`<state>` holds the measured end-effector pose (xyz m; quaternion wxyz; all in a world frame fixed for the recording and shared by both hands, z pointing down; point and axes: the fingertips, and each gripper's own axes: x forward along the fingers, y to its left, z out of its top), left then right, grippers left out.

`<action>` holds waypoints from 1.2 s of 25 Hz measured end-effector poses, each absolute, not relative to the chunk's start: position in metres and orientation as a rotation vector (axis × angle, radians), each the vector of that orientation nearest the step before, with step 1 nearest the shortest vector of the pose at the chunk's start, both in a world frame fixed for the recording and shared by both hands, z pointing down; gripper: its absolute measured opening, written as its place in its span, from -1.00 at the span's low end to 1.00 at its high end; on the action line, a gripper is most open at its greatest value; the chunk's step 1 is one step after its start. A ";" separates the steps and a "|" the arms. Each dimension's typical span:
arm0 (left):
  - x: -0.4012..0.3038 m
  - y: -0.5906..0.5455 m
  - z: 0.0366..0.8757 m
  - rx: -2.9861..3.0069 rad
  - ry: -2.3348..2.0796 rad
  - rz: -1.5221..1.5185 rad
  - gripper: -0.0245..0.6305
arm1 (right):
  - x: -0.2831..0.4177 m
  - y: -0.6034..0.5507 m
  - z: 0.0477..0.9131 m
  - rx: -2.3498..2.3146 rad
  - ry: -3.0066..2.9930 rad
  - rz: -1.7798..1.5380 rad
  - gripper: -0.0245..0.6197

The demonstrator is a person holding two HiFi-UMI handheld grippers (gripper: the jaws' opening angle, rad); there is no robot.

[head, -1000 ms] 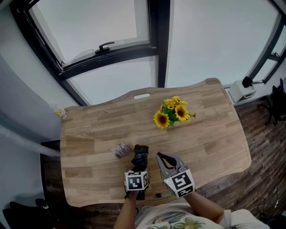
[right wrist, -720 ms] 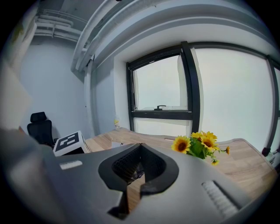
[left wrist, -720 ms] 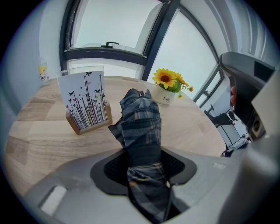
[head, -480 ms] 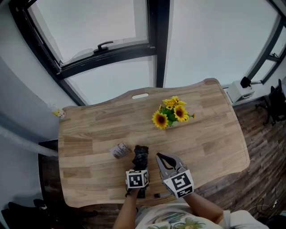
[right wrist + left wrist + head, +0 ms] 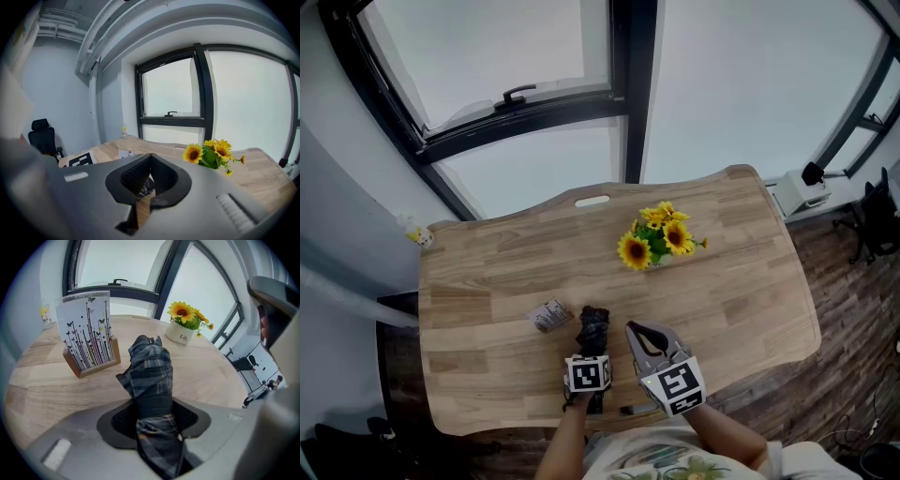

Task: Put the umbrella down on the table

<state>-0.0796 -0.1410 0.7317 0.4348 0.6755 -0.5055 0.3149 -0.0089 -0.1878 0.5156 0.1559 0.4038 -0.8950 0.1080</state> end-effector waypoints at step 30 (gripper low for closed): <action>-0.075 -0.138 0.736 1.750 -1.198 0.754 0.18 | -0.017 -0.182 0.519 1.134 -2.560 0.306 -0.92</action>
